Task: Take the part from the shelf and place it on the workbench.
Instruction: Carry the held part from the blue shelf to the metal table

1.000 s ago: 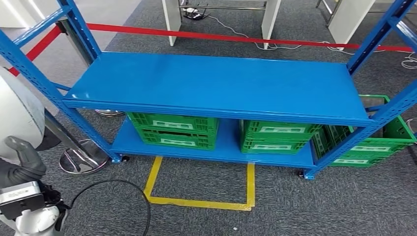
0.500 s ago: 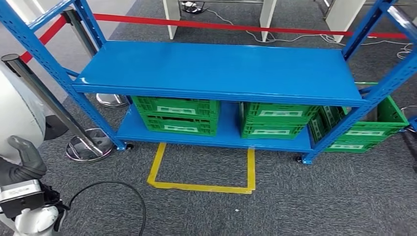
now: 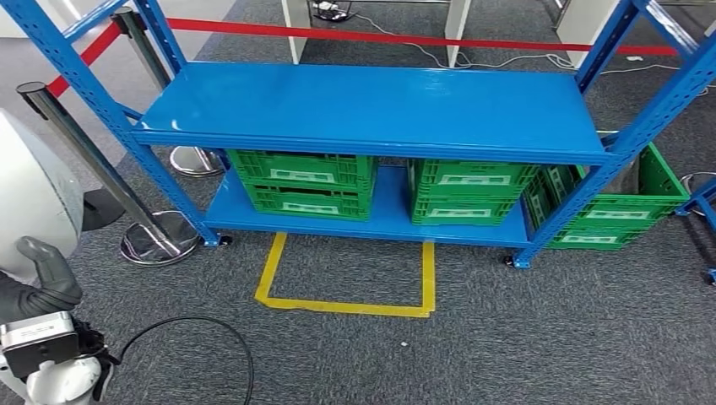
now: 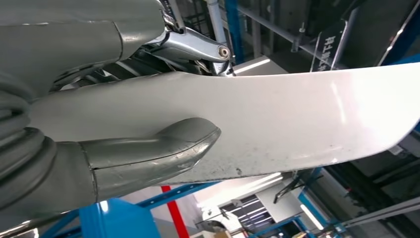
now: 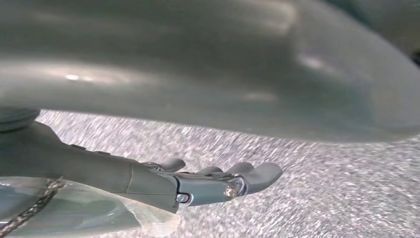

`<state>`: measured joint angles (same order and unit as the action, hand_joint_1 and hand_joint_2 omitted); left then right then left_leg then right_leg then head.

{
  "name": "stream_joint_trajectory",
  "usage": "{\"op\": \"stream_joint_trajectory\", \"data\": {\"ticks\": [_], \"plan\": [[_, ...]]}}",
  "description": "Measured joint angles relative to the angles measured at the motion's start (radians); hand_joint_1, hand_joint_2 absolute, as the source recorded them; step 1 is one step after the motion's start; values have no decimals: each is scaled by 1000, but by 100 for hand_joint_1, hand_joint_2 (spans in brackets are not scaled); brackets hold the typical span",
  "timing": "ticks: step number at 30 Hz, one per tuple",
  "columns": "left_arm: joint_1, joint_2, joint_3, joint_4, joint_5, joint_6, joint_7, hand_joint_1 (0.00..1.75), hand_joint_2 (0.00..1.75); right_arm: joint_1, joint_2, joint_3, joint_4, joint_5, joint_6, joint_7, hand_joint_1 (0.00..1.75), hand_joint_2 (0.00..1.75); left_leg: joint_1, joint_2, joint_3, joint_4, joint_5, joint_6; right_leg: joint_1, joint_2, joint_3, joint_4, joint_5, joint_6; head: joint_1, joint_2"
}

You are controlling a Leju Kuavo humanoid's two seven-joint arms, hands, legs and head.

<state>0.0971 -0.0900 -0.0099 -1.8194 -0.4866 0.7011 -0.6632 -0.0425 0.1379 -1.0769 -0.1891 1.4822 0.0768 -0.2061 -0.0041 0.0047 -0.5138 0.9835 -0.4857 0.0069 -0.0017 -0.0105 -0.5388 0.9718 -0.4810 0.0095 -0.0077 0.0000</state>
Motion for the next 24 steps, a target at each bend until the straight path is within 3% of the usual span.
{"op": "stream_joint_trajectory", "data": {"ticks": [3, 5, 7, 8, 9, 10, 12, 14, 17, 19, 22, 23, 24], "plan": [[1, 0, 1, 0, -2, 1, 0, 175, 175, -1, 1, 0, 0, 0, 0, 0, 0, 0, 4, 2, -4, -16, 8, 16, 0, 2, -15, 16, -11, 15, 2, 0], [1, 0, 1, 0, -4, 1, 0, 175, 175, 0, 1, 0, 0, 0, 0, 0, 0, 0, 7, 4, -8, -22, 17, 26, -2, 6, -57, 105, -67, 22, 5, 0], [3, -1, 1, 0, -5, 1, 0, 175, 175, 1, 1, 0, 0, 0, 0, 0, 0, 0, 6, 4, -18, -20, 22, 30, -3, 8, -119, 243, -129, 28, 7, 0], [4, -1, 1, 0, -6, 1, 0, 175, 175, 2, 1, 0, 0, 0, 0, 0, 0, 0, 5, 4, -21, -18, 24, 30, -3, 7, -137, 286, -138, 29, 7, 0], [4, -2, 1, 0, -5, 1, 1, 175, 175, 4, 1, 0, 0, 0, 0, 0, 0, 0, 5, 4, -24, -15, 25, 30, -3, 7, -138, 292, -128, 29, 7, 0], [4, -2, 1, 0, -1, -1, 5, 175, 175, 5, 1, 0, 0, 0, -1, 0, 0, 0, 5, 4, -25, -12, 24, 29, -3, 7, -117, 255, -99, 28, 7, 0], [4, -2, -2, 0, 13, -6, 20, 175, 175, 5, 1, 0, 0, -1, -5, 0, 0, 0, 4, 3, -27, -5, 23, 26, -2, 8, -45, 117, -36, 21, 7, 0], [5, 0, -7, 0, 22, -10, 31, 175, 175, 3, 1, -1, 0, -2, -8, 0, 0, 0, 1, 3, -36, 4, 23, 17, -1, 9, 0, 27, -15, 12, 6, 0], [7, 1, -15, 0, 25, -10, 34, 175, 175, 5, 1, -1, 0, -3, -9, 0, 0, 0, -1, 2, -46, 10, 26, 1, -2, 9, 0, 15, -13, -3, 6, 0], [8, 4, -18, 1, 26, -9, 34, 175, 175, 6, 1, -1, 0, -4, -10, 0, 0, 0, 0, 1, -61, 46, -4, -10, -6, 8, -2, 11, -6, -16, 2, 0], [9, 13, -24, 2, 26, -8, 44, 175, 175, 4, 2, -2, 0, -4, -8, 3, 0, 0, 6, -1, -133, 228, -107, -25, -7, 7, -11, 11, 2, -25, -5, 0], [10, 17, -28, 4, 27, -7, 49, 175, 175, 5, 2, -2, 0, -5, -8, 8, 0, 0, 8, 0, -151, 280, -126, -27, -7, 7, -15, 12, 3, -25, -5, 0], [10, 23, -30, 5, 29, -7, 53, 175, 175, 6, 2, -2, 0, -6, -7, 15, 0, 0, 8, -1, -155, 299, -126, -28, -6, 7, -18, 13, 5, -25, -5, 0]]}}
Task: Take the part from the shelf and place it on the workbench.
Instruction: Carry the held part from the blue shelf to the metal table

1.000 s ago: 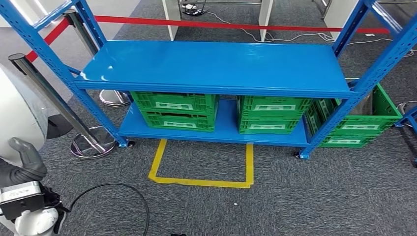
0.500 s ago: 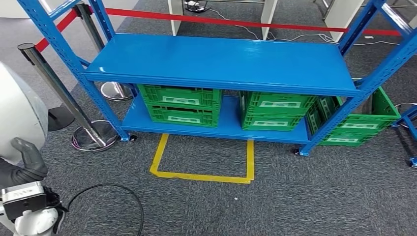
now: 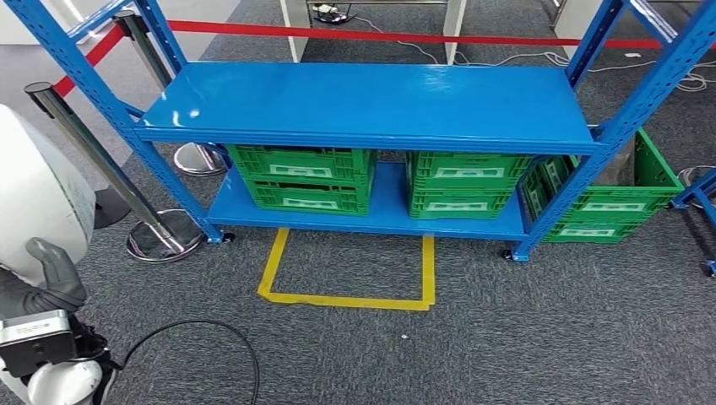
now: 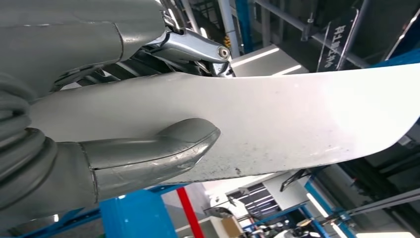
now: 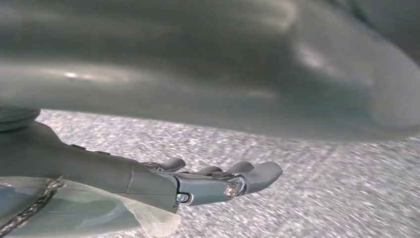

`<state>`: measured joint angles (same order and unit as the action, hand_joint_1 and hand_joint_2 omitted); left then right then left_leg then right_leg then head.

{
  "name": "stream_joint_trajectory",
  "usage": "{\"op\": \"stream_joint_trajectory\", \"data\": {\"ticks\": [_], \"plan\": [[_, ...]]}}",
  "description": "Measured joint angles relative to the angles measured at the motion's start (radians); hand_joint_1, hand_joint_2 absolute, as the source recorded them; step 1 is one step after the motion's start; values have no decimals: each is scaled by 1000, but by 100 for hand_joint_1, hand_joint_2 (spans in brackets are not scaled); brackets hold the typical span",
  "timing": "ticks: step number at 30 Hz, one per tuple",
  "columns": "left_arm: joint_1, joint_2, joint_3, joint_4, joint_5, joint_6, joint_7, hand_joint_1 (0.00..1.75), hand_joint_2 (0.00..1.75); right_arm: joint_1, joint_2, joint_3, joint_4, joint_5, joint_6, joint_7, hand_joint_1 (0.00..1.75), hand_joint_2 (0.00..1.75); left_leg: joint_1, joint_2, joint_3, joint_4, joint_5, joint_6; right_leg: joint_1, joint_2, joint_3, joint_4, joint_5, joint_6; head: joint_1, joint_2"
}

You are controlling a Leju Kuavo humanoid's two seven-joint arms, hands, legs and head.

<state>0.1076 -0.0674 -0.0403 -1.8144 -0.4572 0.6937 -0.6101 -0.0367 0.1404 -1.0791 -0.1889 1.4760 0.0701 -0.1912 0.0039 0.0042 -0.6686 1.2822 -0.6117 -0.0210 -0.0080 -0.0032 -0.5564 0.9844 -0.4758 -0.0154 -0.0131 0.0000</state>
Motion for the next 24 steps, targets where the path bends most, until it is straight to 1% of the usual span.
{"op": "stream_joint_trajectory", "data": {"ticks": [1, 2, 3, 4, 5, 6, 8, 9, 10, 11, 13, 14, 15, 16, 17, 18, 19, 20, 21, 22, 23, 24], "plan": [[0, 5, -3, 1, 2, 0, 3, 175, 175, 1, 0, -1, 0, -2, 1, 9, 0, 0, 0, 0, 16, -23, 20, 1, 0, 1, -2, 1, 2, 1, 0, 0], [0, 11, -6, 2, 3, 0, 5, 175, 175, 1, 0, -2, 0, -5, 2, 19, 0, 0, 0, -3, 50, -82, 52, 5, 0, 5, -4, 2, 3, 3, 0, 0], [0, 15, -10, 2, 2, 0, 6, 175, 175, 0, 1, -4, 0, -8, 4, 30, 0, 0, 0, -14, 90, -157, 83, 10, 0, 9, -5, 3, 5, 5, 0, 0], [0, 20, -14, 2, -1, 0, 8, 175, 175, -1, 1, -7, 0, -11, 5, 38, 0, 0, 0, -24, 126, -225, 104, 15, 2, 14, -8, 5, 7, 9, 1, 0], [1, 24, -18, 2, -6, 0, 10, 175, 175, -4, 2, -11, 0, -13, 6, 46, 0, 0, 0, -32, 148, -271, 115, 20, 3, 19, -12, 6, 10, 14, 1, 0], [2, 29, -20, 3, -12, 0, 13, 175, 175, -6, 2, -14, 0, -16, 7, 52, 0, 0, -1, -37, 156, -292, 115, 23, 3, 23, -17, 7, 14, 19, 1, 0], [3, 35, -21, 4, -26, 0, 18, 175, 175, -7, 2, -18, 0, -18, 9, 60, 0, 0, -2, -29, 153, -298, 119, 29, 2, 31, -25, 7, 21, 32, 1, 0], [3, 38, -21, 5, -34, 0, 19, 175, 175, -5, 2, -19, 0, -18, 10, 62, 0, 0, -1, -22, 152, -301, 123, 34, 1, 31, -31, 12, 17, 37, 1, 0], [3, 39, -22, 5, -40, 0, 19, 175, 175, -4, 2, -21, 0, -18, 10, 63, 0, 0, 1, -15, 151, -305, 128, 40, 0, 28, -42, 30, 2, 41, 4, 0], [3, 40, -22, 5, -46, 0, 20, 175, 175, -4, 2, -22, 0, -17, 12, 66, 0, 0, 4, -8, 149, -308, 132, 45, -1, 23, -62, 70, -25, 45, 6, 0], [4, 41, -23, 6, -53, 1, 21, 175, 175, -4, 2, -24, 0, -16, 14, 74, 0, 0, 4, 7, 141, -308, 137, 50, -3, 14, -121, 201, -97, 52, 11, 0], [4, 42, -25, 7, -55, 1, 21, 175, 175, -4, 2, -24, 0, -15, 15, 78, 0, 0, 3, 15, 138, -307, 138, 51, -4, 12, -145, 261, -121, 55, 11, 0], [5, 42, -26, 8, -57, 1, 22, 175, 175, -2, 2, -24, 0, -15, 15, 81, 0, 0, 3, 23, 135, -307, 139, 51, -4, 11, -155, 291, -126, 57, 11, 0], [5, 43, -28, 9, -58, 1, 22, 175, 175, -1, 2, -24, 0, -14, 16, 84, 0, 0, 3, 31, 134, -306, 140, 51, -4, 9, -144, 282, -113, 58, 11, 0], [5, 43, -30, 10, -58, 1, 22, 175, 175, 0, 2, -24, 0, -14, 17, 89, 0, 0, 3, 38, 134, -304, 139, 50, -4, 3, -112, 231, -85, 57, 11, 0], [5, 43, -32, 10, -59, 1, 22, 175, 175, 0, 2, -24, 0, -13, 17, 92, 0, 0, 2, 45, 135, -302, 139, 47, -3, -12, -69, 158, -55, 55, 11, 0], [5, 43, -34, 10, -59, 1, 22, 175, 175, -1, 2, -25, 0, -13, 17, 95, 0, 0, 0, 52, 134, -298, 136, 43, -1, -28, -31, 89, -35, 51, 11, 0], [5, 44, -36, 10, -60, 1, 22, 175, 175, -3, 2, -25, 0, -13, 17, 97, 0, 0, -2, 58, 132, -294, 135, 38, 2, -39, -3, 39, -23, 45, 10, 0], [5, 45, -37, 10, -61, 1, 22, 175, 175, -5, 2, -25, 0, -13, 18, 97, 0, 0, -5, 64, 131, -291, 134, 32, 4, -45, 9, 14, -20, 39, 10, 0], [5, 46, -39, 10, -62, 1, 23, 175, 175, -6, 2, -25, 0, -14, 18, 99, 0, 0, -7, 71, 130, -290, 134, 27, 7, -40, 9, 11, -21, 33, 10, 0], [5, 46, -41, 10, -62, 1, 23, 175, 175, -5, 2, -25, 0, -14, 19, 102, 0, 0, -6, 77, 130, -290, 135, 23, 6, -32, 8, 11, -18, 26, 9, 0], [5, 47, -43, 9, -64, 1, 23, 175, 175, -4, 1, -25, 0, -15, 20, 107, 0, 0, -5, 75, 129, -286, 130, 17, 5, -25, 6, 10, -15, 20, 10, 0]]}}
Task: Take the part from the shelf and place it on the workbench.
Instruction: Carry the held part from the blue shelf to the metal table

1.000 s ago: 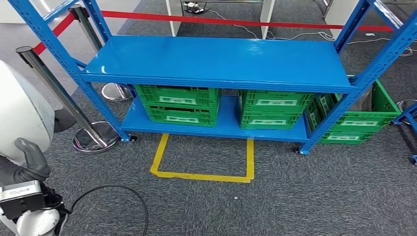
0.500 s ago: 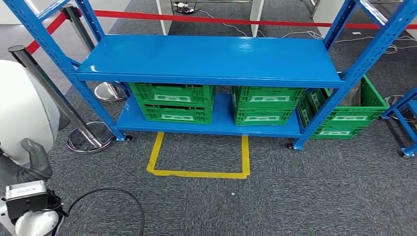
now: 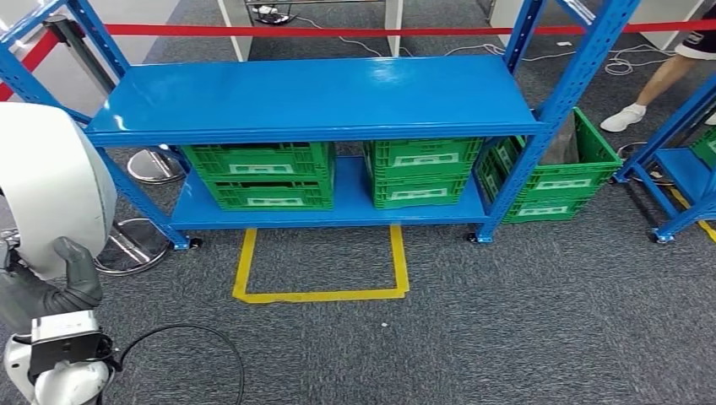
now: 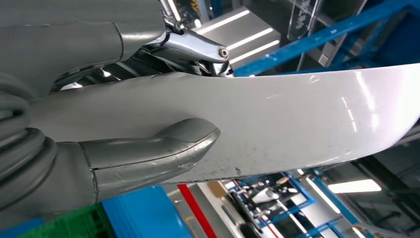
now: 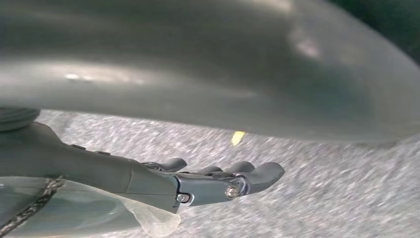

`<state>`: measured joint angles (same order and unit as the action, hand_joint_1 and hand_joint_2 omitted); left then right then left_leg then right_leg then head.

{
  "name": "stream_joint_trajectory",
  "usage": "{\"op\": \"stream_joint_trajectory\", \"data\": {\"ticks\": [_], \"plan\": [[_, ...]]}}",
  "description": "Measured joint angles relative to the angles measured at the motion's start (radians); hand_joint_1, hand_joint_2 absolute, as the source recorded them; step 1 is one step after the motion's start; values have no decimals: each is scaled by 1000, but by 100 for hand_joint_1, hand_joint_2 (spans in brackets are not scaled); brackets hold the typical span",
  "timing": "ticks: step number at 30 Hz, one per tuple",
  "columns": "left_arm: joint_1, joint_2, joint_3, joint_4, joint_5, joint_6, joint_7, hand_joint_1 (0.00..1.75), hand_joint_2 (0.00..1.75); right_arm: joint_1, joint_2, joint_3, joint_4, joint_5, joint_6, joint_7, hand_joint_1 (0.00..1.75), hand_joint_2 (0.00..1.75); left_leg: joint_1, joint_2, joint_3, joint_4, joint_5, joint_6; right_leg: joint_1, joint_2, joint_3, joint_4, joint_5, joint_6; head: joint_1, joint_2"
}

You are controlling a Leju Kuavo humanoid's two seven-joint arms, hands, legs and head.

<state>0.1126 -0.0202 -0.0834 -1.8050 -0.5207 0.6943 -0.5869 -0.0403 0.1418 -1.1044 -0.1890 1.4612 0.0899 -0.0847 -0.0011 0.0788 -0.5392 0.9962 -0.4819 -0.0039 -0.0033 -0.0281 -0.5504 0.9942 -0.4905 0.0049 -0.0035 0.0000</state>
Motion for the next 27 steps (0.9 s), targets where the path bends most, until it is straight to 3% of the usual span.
{"op": "stream_joint_trajectory", "data": {"ticks": [2, 4, 5, 6, 7, 8, 10, 11, 13, 15, 17, 19, 20, 21, 22, 23, 25, 27], "plan": [[0, 2, -3, 0, -1, 0, 0, 175, 175, 0, 0, -2, 0, -1, 1, 6, 0, 0, 4, -28, -20, 52, -41, -12, -4, 14, -2, -3, 7, -13, -3, 0], [2, 5, -4, 0, -2, 1, 1, 175, 175, -2, 0, -4, 0, -1, 3, 7, 0, 0, 8, -60, -72, 180, -111, -19, -4, 31, -7, -3, 11, -20, -5, 0], [4, 7, -4, 1, -2, 2, 2, 175, 175, -2, 0, -4, 0, -1, 4, 7, 0, 0, 8, -66, -100, 244, -137, -20, -4, 40, -9, -3, 12, -22, -5, 0], [5, 8, -4, 1, -2, 2, 2, 175, 175, -1, 0, -5, 0, -1, 5, 8, 0, 0, 8, -68, -116, 282, -144, -19, -2, 50, -10, -3, 13, -23, -5, 0], [5, 8, -5, 2, -2, 3, 2, 175, 175, 1, 0, -5, 0, -1, 5, 9, 0, 0, 8, -69, -114, 281, -131, -16, -1, 60, -11, -2, 15, -23, -5, 0], [6, 8, -5, 2, -2, 3, 2, 175, 175, 2, 0, -6, 0, 0, 6, 11, 0, 0, 8, -73, -95, 241, -100, -11, 1, 71, -11, -2, 16, -23, -5, 0], [5, 10, -6, 3, -3, 3, 2, 175, 175, 1, 1, -6, 0, 0, 7, 18, 0, 0, 7, -100, -31, 105, -31, 4, 4, 90, -10, -1, 18, -20, -4, 0], [5, 11, -6, 3, -4, 3, 2, 175, 175, 0, 1, -6, 0, 0, 8, 22, 0, 0, 7, -116, -6, 49, -13, 10, 5, 100, -13, 0, 19, -17, -4, 0], [5, 12, -8, 3, -5, 3, 3, 175, 175, -2, 2, -6, 0, 1, 11, 31, 0, 0, 5, -132, 11, 4, -9, 18, 3, 115, -23, 1, 25, -7, -4, 0], [4, 13, -9, 3, -5, 3, 3, 175, 175, -1, 2, -6, 0, 2, 13, 38, 0, 0, 5, -118, 11, -8, -4, 22, 0, 122, -34, 2, 29, 5, -5, 0], [4, 13, -13, 3, -6, 3, 3, 175, 175, 1, 2, -6, 0, 3, 13, 42, 0, 0, 9, -98, 13, -20, 5, 28, 1, 91, -60, 42, 1, 14, 0, 0], [5, 14, -16, 3, -7, 3, 4, 175, 175, 0, 2, -6, 0, 4, 14, 44, 0, 0, 11, -76, 11, -23, 8, 33, -1, 50, -118, 158, -62, 23, 5, 0], [6, 14, -17, 3, -7, 3, 4, 175, 175, -1, 2, -6, 0, 4, 15, 47, 0, 0, 11, -64, 9, -23, 8, 34, -3, 41, -150, 224, -90, 28, 6, 0], [7, 14, -18, 4, -8, 3, 4, 175, 175, -1, 2, -6, 0, 5, 16, 51, 0, 0, 10, -52, 8, -22, 8, 34, -5, 37, -170, 270, -103, 32, 5, 0], [7, 14, -19, 4, -8, 3, 5, 175, 175, -1, 2, -6, 0, 5, 16, 55, 0, 0, 10, -40, 8, -21, 8, 33, -7, 34, -172, 280, -98, 35, 6, 0], [7, 14, -20, 4, -8, 3, 5, 175, 175, 0, 2, -7, 0, 5, 17, 58, 0, 0, 10, -30, 8, -20, 7, 32, -8, 29, -152, 249, -75, 37, 6, 0], [7, 14, -22, 5, -9, 3, 5, 175, 175, 0, 2, -7, 0, 6, 19, 60, 0, 0, 9, -12, 8, -15, 3, 26, -8, 1, -72, 110, -19, 36, 6, 0], [7, 15, -23, 5, -10, 3, 5, 175, 175, -3, 2, -7, 0, 7, 20, 60, 0, 0, 5, 3, 7, -8, -2, 15, -6, -20, -18, 15, 4, 24, 4, 0]]}}
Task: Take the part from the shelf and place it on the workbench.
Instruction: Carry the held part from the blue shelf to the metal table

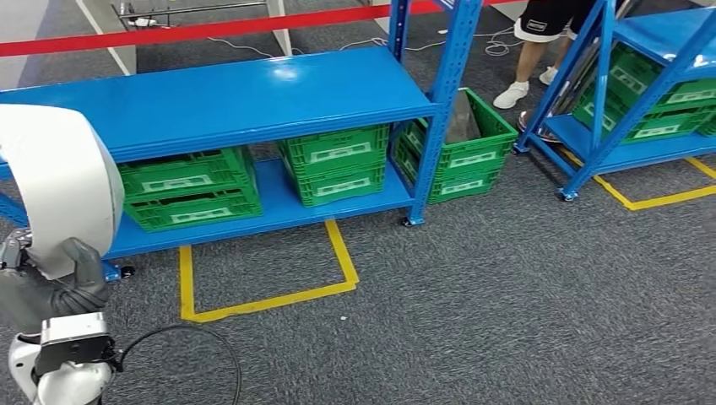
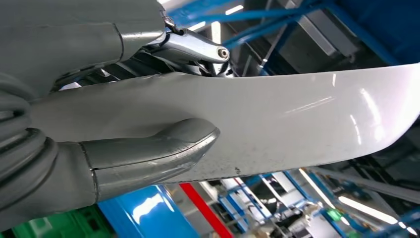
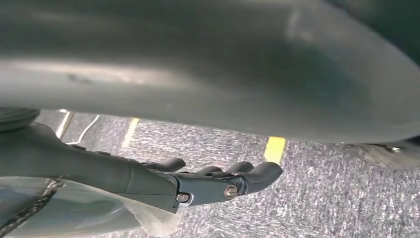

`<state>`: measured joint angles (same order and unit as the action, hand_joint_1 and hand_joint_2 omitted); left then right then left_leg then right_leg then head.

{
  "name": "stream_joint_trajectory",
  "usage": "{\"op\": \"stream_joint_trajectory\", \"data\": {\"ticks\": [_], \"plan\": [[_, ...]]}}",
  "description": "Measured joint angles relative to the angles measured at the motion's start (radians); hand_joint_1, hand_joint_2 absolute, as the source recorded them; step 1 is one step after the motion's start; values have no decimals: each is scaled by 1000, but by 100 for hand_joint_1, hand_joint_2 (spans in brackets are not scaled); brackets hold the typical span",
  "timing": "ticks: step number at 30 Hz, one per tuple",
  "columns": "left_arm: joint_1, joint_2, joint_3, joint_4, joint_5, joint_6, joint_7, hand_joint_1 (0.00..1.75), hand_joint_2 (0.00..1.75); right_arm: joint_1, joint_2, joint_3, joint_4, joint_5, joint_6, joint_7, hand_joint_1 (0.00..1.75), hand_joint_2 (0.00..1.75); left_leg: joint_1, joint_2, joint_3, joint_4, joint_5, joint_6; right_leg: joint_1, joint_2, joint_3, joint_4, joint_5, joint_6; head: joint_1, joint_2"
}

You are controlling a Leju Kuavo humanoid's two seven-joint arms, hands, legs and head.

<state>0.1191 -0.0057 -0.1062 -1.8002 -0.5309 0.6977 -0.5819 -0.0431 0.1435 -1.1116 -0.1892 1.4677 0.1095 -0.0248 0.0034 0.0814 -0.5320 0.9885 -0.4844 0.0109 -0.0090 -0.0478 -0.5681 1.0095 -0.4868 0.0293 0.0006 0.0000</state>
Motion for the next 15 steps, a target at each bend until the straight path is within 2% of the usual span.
{"op": "stream_joint_trajectory", "data": {"ticks": [1, 3, 5, 7, 8, 9, 10, 11, 12, 13, 14, 15], "plan": [[0, 0, -1, 0, -1, 0, 0, 175, 175, -1, 0, 0, 0, 0, 0, 0, 0, 0, -2, 6, 0, 2, -1, -5, 2, 0, 5, -10, -2, -7, -1, 0], [-1, 0, -2, 0, -2, 0, 0, 175, 175, 1, 0, -1, 0, 1, 2, 0, 0, 0, -2, 16, 2, 3, -3, -15, 2, 18, 3, -10, 2, -21, -2, 0], [-2, 1, -3, 0, -2, 0, 0, 175, 175, 2, 0, -4, 0, 1, 2, 0, 0, 0, 2, -10, -8, 36, -32, -25, -1, 34, 2, -12, 7, -32, -4, 0], [0, 2, -4, 0, -3, 0, 0, 175, 175, -1, 0, -7, 0, 1, 3, 1, 0, 0, 6, -53, -52, 145, -98, -33, -2, 51, 0, -12, 11, -40, -7, 0], [1, 4, -4, 1, -3, 0, 0, 175, 175, -2, 0, -7, 0, 1, 4, 1, 0, 0, 7, -65, -82, 214, -131, -33, -1, 62, -2, -12, 12, -42, -7, 0], [2, 5, -4, 1, -3, 0, 0, 175, 175, -2, 0, -8, 0, 1, 4, 1, 0, 0, 6, -70, -106, 267, -148, -33, 0, 72, -4, -12, 13, -44, -7, 0], [3, 5, -4, 2, -2, 0, 1, 175, 175, -1, 0, -8, 0, 2, 5, 1, 0, 0, 6, -72, -117, 290, -147, -31, 2, 84, -5, -12, 14, -44, -7, 0], [3, 6, -4, 2, -2, 0, 1, 175, 175, 0, 0, -8, 0, 2, 5, 2, 0, 0, 6, -74, -109, 272, -124, -27, 3, 95, -5, -11, 15, -45, -7, 0], [3, 6, -4, 3, -3, 0, 1, 175, 175, 1, 0, -9, 0, 2, 5, 3, 0, 0, 6, -81, -85, 219, -86, -22, 4, 107, -4, -10, 15, -44, -7, 0], [3, 6, -4, 3, -3, 0, 1, 175, 175, 1, 0, -9, 0, 3, 5, 3, 0, 0, 6, -99, -54, 150, -49, -14, 4, 118, -4, -10, 16, -43, -7, 0], [3, 7, -4, 3, -3, 0, 1, 175, 175, 0, 0, -9, 0, 3, 5, 3, 0, 0, 6, -123, -27, 87, -21, -6, 5, 128, -6, -8, 18, -41, -6, 0], [3, 7, -4, 3, -3, 0, 1, 175, 175, -1, 1, -9, 0, 3, 5, 3, 0, 0, 5, -142, -9, 42, -8, -1, 4, 138, -11, -6, 20, -37, -6, 0]]}}
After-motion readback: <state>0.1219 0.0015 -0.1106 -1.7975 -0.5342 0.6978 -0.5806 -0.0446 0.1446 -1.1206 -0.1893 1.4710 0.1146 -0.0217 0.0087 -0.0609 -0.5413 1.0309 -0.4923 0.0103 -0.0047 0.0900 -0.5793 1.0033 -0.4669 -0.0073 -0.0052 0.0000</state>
